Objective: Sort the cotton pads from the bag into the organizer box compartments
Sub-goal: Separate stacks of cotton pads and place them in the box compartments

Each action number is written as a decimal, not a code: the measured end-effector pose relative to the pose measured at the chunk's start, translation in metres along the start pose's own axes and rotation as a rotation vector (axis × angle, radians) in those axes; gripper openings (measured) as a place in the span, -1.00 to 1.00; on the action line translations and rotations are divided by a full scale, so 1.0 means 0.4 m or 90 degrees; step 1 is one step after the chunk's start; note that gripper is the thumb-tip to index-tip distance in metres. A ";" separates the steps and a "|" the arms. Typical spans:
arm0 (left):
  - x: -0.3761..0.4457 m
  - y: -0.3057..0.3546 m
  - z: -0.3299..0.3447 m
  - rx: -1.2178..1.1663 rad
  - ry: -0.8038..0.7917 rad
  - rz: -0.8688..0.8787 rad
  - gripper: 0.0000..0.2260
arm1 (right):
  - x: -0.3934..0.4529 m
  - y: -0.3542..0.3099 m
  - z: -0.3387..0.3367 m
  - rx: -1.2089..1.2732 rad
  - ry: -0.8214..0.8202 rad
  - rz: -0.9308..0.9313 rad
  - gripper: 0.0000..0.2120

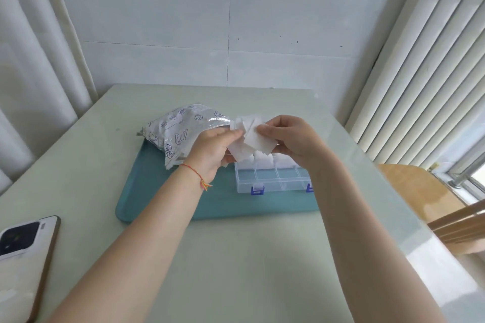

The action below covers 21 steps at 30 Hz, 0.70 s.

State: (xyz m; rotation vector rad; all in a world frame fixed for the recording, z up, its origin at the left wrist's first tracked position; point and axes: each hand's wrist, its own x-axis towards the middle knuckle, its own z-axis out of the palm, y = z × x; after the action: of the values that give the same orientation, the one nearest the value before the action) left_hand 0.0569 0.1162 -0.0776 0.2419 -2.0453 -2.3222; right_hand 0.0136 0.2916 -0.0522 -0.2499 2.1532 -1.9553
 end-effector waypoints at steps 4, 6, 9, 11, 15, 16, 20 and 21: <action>0.016 -0.008 0.007 -0.078 0.003 -0.003 -0.91 | 0.012 0.013 0.002 -0.026 0.055 -0.037 -0.77; 0.020 -0.005 0.003 -0.135 -0.021 -0.008 -0.93 | 0.016 0.013 0.008 -0.028 0.075 -0.050 -0.77; 0.022 -0.001 0.001 -0.205 -0.063 -0.046 -0.92 | 0.020 0.016 0.019 -0.032 0.079 -0.057 -0.79; 0.018 0.000 0.004 -0.217 -0.072 -0.081 -0.89 | 0.016 0.014 0.031 -0.049 0.065 -0.062 -0.79; 0.015 0.000 -0.003 -0.244 -0.057 -0.117 -0.83 | 0.002 0.000 0.040 -0.178 0.048 -0.076 -0.83; 0.015 0.002 -0.007 -0.254 -0.049 -0.121 -0.79 | 0.001 -0.004 0.036 -0.204 0.052 -0.082 -0.85; 0.009 0.009 -0.024 -0.242 -0.048 -0.134 -0.74 | -0.003 -0.017 0.011 -0.240 0.084 -0.100 -0.95; 0.007 0.010 -0.026 -0.226 -0.057 -0.141 -0.75 | -0.005 -0.020 0.003 -0.233 0.088 -0.100 -0.97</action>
State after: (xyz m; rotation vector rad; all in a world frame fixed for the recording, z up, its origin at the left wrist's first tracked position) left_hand 0.0554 0.1051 -0.0753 0.3705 -1.6692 -2.8222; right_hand 0.0155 0.2903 -0.0442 -0.3622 2.6497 -1.6827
